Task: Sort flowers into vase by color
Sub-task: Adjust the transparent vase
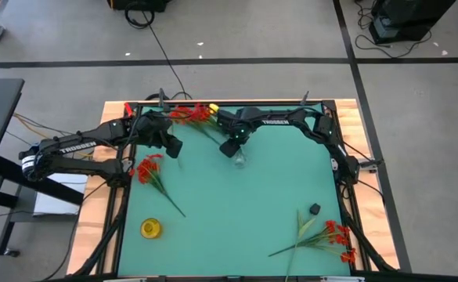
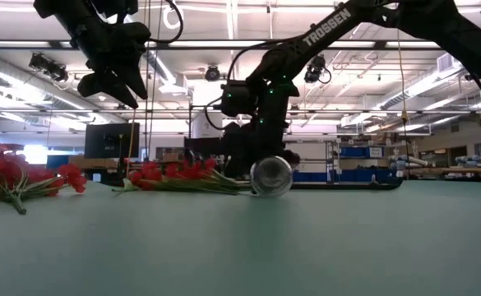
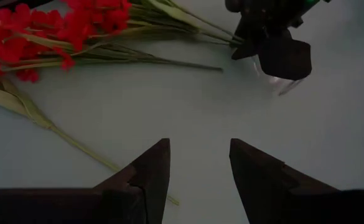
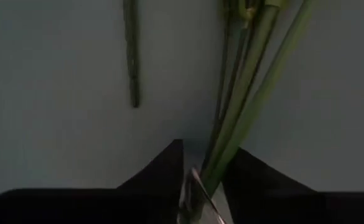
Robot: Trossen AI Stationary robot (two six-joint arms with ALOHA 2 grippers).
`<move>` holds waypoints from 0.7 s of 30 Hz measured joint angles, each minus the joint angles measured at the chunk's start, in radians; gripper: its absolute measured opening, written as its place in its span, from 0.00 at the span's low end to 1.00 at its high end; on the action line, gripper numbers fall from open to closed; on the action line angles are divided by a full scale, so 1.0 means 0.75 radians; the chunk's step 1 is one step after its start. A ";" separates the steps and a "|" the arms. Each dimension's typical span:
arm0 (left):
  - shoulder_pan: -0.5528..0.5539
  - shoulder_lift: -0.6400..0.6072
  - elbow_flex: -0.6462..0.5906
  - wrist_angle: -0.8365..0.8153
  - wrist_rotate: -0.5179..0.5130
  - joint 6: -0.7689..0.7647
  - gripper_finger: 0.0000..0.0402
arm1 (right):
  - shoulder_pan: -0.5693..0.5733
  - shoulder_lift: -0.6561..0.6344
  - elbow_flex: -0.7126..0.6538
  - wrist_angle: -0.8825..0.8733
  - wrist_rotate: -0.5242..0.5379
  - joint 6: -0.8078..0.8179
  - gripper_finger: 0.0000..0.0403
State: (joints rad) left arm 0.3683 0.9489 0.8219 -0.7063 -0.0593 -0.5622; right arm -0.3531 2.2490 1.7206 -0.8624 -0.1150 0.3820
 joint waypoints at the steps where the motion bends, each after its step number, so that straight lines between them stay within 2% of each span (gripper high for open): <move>1: 0.000 0.000 0.000 0.000 0.000 -0.002 0.43 | 0.002 -0.003 -0.001 0.005 0.002 -0.001 0.25; 8: 0.000 0.000 -0.001 0.000 0.001 -0.018 0.43 | 0.034 -0.065 -0.005 0.072 0.032 -0.073 0.17; 15: 0.000 0.000 -0.001 0.000 0.000 -0.040 0.43 | 0.082 -0.202 -0.007 0.171 0.254 -0.233 0.14; 21: 0.000 -0.003 0.000 0.007 0.000 -0.038 0.43 | 0.142 -0.287 -0.013 0.276 0.487 -0.284 0.13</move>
State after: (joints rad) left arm 0.3683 0.9469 0.8217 -0.7013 -0.0590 -0.5910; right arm -0.2467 2.0336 1.7111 -0.6554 0.2506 0.1693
